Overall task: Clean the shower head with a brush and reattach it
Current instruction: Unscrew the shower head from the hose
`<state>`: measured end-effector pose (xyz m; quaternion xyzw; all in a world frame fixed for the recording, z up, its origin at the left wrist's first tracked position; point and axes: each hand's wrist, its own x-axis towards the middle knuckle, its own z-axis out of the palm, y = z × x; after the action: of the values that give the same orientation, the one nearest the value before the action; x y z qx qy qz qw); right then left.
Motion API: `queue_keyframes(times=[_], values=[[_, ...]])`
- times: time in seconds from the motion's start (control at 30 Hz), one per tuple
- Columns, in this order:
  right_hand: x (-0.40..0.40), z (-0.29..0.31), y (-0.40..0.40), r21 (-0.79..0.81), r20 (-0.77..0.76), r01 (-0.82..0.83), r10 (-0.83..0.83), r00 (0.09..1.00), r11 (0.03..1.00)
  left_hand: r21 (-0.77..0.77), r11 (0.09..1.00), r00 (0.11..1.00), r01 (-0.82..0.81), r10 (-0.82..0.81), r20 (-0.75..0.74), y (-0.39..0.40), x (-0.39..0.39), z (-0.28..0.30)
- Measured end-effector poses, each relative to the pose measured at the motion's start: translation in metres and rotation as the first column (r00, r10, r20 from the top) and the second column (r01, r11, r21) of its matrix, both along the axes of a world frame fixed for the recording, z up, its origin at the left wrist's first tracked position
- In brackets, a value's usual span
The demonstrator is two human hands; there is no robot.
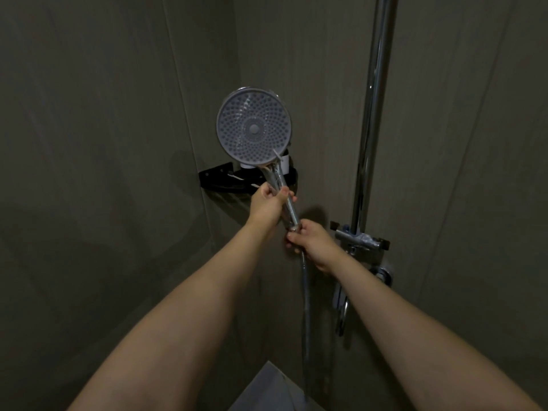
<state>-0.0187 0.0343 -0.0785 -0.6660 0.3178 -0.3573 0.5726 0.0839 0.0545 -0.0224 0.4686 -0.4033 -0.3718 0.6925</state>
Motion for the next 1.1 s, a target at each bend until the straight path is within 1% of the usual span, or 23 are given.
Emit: queue_keyframes(times=[0.07,0.1,0.13,0.17,0.23,0.27,0.3,0.37,0.43,0.53,0.63,0.67,0.73,0.77,0.8,0.87,0.93,1.0,1.1], values=[[0.002,-0.002,-0.001,-0.093,-0.075,0.075,-0.082,0.994,0.993,0.004,1.000,1.000,-0.008,0.008,0.016,-0.001,-0.002,0.000],[0.002,-0.002,-0.002,-0.119,-0.096,0.088,-0.099,0.990,0.989,0.006,1.000,1.000,-0.010,0.010,0.021,-0.002,-0.002,0.000],[0.003,-0.002,-0.002,-0.106,-0.089,0.077,-0.086,0.992,0.991,0.009,1.000,0.999,-0.015,0.015,0.031,-0.003,-0.002,0.001],[0.003,-0.002,-0.002,-0.042,-0.044,0.043,-0.045,0.998,0.998,0.011,1.000,0.999,-0.020,0.020,0.040,-0.003,-0.002,0.002],[0.004,-0.003,-0.003,0.149,0.130,-0.057,0.037,0.991,0.987,0.012,0.999,0.997,-0.036,0.035,0.062,-0.004,-0.002,0.002],[0.003,-0.002,-0.004,0.204,0.189,-0.094,0.055,0.980,0.974,0.009,0.999,0.997,-0.042,0.041,0.068,-0.004,-0.001,0.002],[0.002,-0.002,-0.005,0.210,0.196,-0.111,0.069,0.978,0.971,0.003,0.999,0.997,-0.041,0.041,0.061,-0.004,0.000,0.001],[0.000,-0.002,-0.006,0.170,0.155,-0.121,0.095,0.983,0.978,0.005,1.000,0.999,-0.025,0.025,0.026,-0.004,0.002,-0.001],[0.000,-0.002,-0.005,0.096,0.097,-0.070,0.060,0.993,0.993,0.012,1.000,1.000,-0.009,0.009,-0.014,-0.003,0.003,-0.002],[0.003,-0.004,-0.006,-0.001,0.032,0.016,-0.016,0.999,1.000,0.006,1.000,1.000,-0.021,0.021,-0.004,-0.003,0.002,-0.001],[0.005,-0.007,-0.007,-0.048,0.004,0.026,-0.026,1.000,0.999,0.007,1.000,1.000,-0.013,0.013,0.010,-0.001,0.003,-0.001],[0.004,-0.007,-0.007,-0.012,0.030,0.000,0.001,1.000,1.000,0.013,1.000,1.000,-0.006,0.006,0.020,-0.001,0.004,0.000],[0.000,-0.006,-0.006,0.133,0.133,-0.092,0.074,0.988,0.987,0.028,1.000,0.999,0.000,-0.001,0.038,0.000,0.005,0.000],[-0.002,-0.005,-0.006,0.186,0.158,-0.131,0.102,0.982,0.974,0.030,1.000,0.999,-0.004,0.003,0.043,0.000,0.006,0.000],[-0.005,-0.004,-0.007,0.207,0.153,-0.154,0.124,0.980,0.966,0.030,1.000,0.999,-0.009,0.008,0.046,0.000,0.006,0.000],[-0.006,-0.003,-0.008,0.188,0.115,-0.161,0.141,0.983,0.969,0.033,0.999,0.999,-0.016,0.014,0.042,0.000,0.005,0.000],[-0.004,-0.004,-0.008,0.135,0.085,-0.123,0.112,0.990,0.983,0.026,1.000,0.999,-0.017,0.016,0.030,0.001,0.004,0.001],[-0.001,-0.010,-0.009,0.077,0.060,-0.036,0.031,0.998,0.996,0.001,1.000,1.000,-0.020,0.020,0.003,0.002,0.003,0.005],[0.001,-0.024,-0.013,0.059,0.096,0.081,-0.087,0.992,0.995,-0.036,0.999,1.000,-0.027,0.027,-0.011,0.003,0.003,0.008]])
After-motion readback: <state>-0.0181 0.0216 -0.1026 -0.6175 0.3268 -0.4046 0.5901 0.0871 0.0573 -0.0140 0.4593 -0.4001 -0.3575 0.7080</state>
